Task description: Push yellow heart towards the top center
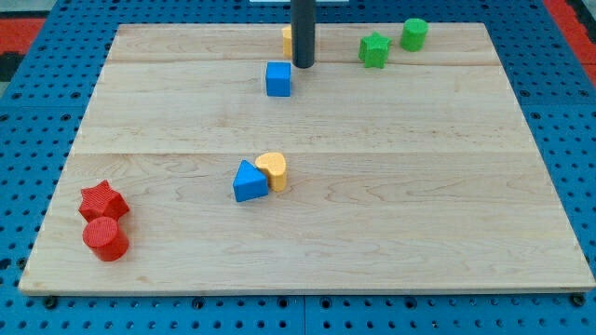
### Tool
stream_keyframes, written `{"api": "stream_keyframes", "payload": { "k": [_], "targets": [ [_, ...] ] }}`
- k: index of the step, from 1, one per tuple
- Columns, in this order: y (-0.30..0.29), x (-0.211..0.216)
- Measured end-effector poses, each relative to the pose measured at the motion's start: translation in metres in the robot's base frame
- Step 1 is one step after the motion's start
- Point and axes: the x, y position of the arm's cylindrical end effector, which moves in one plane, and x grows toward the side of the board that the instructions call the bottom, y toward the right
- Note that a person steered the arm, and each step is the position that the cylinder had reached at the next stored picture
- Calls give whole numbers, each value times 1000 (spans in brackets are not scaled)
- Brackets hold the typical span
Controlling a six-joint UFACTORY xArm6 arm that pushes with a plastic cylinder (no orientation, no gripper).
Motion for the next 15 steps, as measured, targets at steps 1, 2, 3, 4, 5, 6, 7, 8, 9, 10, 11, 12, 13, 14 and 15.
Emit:
{"api": "stream_keyframes", "payload": {
  "k": [1, 2, 3, 4, 5, 6, 7, 8, 9, 10, 11, 12, 13, 14, 15],
  "targets": [
    [21, -25],
    [4, -31],
    [3, -21],
    [66, 62],
    [92, 156],
    [51, 208],
    [24, 218],
    [0, 226],
    [-55, 198],
    [-86, 176],
    [-86, 210],
    [-105, 226],
    [-114, 169],
    [-105, 105],
    [-99, 60]
  ]
}}
